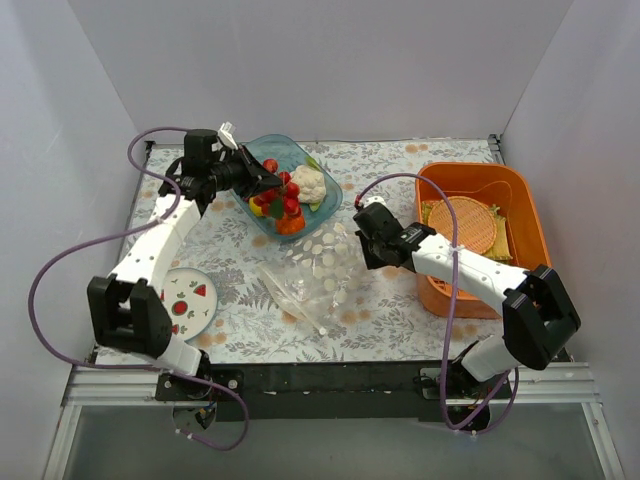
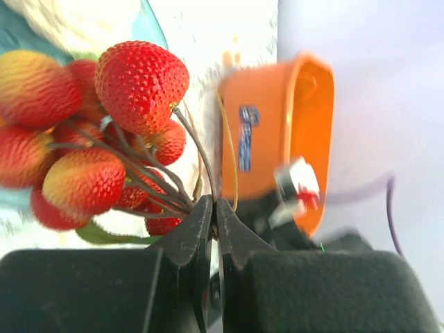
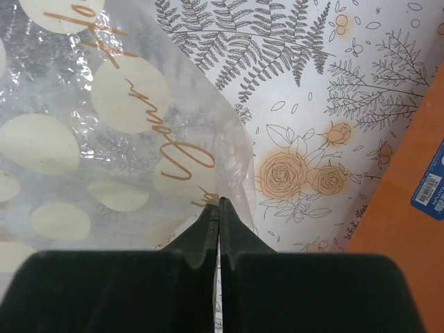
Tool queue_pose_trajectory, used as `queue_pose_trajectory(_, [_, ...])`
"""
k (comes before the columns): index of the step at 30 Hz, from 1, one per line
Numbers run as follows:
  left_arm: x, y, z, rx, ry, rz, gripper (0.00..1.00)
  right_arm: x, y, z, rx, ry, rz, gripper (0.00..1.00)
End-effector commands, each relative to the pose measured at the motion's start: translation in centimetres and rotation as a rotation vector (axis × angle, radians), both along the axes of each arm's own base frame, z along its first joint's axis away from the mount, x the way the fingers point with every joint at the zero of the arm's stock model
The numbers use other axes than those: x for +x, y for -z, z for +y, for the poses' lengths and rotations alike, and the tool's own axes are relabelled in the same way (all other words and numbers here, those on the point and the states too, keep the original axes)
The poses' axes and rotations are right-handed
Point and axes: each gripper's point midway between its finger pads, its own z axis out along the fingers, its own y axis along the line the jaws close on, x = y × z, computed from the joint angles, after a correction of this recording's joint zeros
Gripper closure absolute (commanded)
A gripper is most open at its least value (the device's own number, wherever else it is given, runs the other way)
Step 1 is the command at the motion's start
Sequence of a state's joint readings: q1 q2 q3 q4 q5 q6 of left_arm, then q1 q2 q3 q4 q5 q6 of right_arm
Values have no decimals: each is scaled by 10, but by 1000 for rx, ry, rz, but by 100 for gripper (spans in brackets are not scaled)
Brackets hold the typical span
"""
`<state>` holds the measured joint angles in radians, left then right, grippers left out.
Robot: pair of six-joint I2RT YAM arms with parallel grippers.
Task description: Open the zip-top bag and remove the fake food
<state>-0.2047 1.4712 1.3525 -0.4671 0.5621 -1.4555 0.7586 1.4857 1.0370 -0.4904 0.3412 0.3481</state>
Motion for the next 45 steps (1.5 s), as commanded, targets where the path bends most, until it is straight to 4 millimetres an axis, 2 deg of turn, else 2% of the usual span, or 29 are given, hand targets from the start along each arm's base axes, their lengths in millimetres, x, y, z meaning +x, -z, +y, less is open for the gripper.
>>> queue_pose_trajectory(1, [60, -27, 5, -60, -36, -128, 100, -3, -17, 9, 68, -46, -20, 99])
queue_pose_trajectory(3, [79, -20, 9, -54, -57, -121, 100, -5, -20, 10, 79, -58, -17, 99])
queue_pose_trajectory(4, [99, -13, 13, -38, -77, -119, 100, -7, -25, 12, 95, -68, -19, 99])
queue_pose_trajectory(7, [130, -4, 20, -29, -98, -115, 100, -11, -31, 14, 120, -90, -17, 99])
queue_pose_trajectory(11, [162, 8, 28, -20, -132, -101, 100, -15, -31, 16, 133, -102, -7, 99])
queue_pose_trajectory(15, [175, 16, 33, -21, -142, -94, 100, -18, -29, 14, 129, -106, -6, 99])
queue_pose_trajectory(20, [174, 34, 32, -16, -134, -63, 99, -20, -26, 15, 132, -112, 4, 99])
queue_pose_trajectory(21, [170, 47, 33, -13, -137, -29, 87, -20, -25, 15, 132, -114, 5, 99])
queue_pose_trajectory(22, [166, 51, 33, -11, -141, -13, 74, -21, -26, 15, 135, -116, 5, 99])
queue_pose_trajectory(23, [163, 57, 35, -3, -152, 1, 48, -21, -26, 15, 135, -115, 6, 94])
queue_pose_trajectory(24, [153, 76, 35, 12, -157, 43, 40, -22, -26, 14, 138, -116, 5, 88])
queue_pose_trajectory(25, [149, 67, 39, 26, -173, 16, 35, -22, -28, 15, 143, -120, 2, 77])
queue_pose_trajectory(26, [144, 68, 39, 40, -178, 17, 26, -23, -28, 15, 146, -120, 2, 72])
queue_pose_trajectory(28, [127, 62, 45, 58, -199, 10, 18, -24, -33, 16, 158, -127, -7, 60])
queue_pose_trajectory(29, [121, 59, 49, 71, -216, 2, 15, -25, -34, 16, 162, -127, -8, 58])
queue_pose_trajectory(30, [115, 57, 50, 80, -219, 1, 3, -26, -36, 18, 167, -134, -13, 55])
queue_pose_trajectory(34, [84, 46, 58, 141, -240, -16, 2, -26, -46, 21, 182, -141, -30, 46])
queue_pose_trajectory(37, [58, 38, 60, 172, -243, -32, 2, -24, -59, 24, 196, -145, -51, 43])
queue_pose_trajectory(38, [50, 44, 61, 183, -237, -26, 2, -22, -65, 26, 207, -146, -64, 42])
queue_pose_trajectory(39, [41, 36, 60, 190, -231, -41, 2, -21, -69, 26, 212, -144, -72, 41])
queue_pose_trajectory(44, [1, 32, 44, 244, -191, -75, 2, -18, -89, 32, 242, -153, -104, 38])
queue_pose_trajectory(45, [-13, 39, 30, 260, -158, -74, 2, -18, -95, 32, 257, -154, -119, 37])
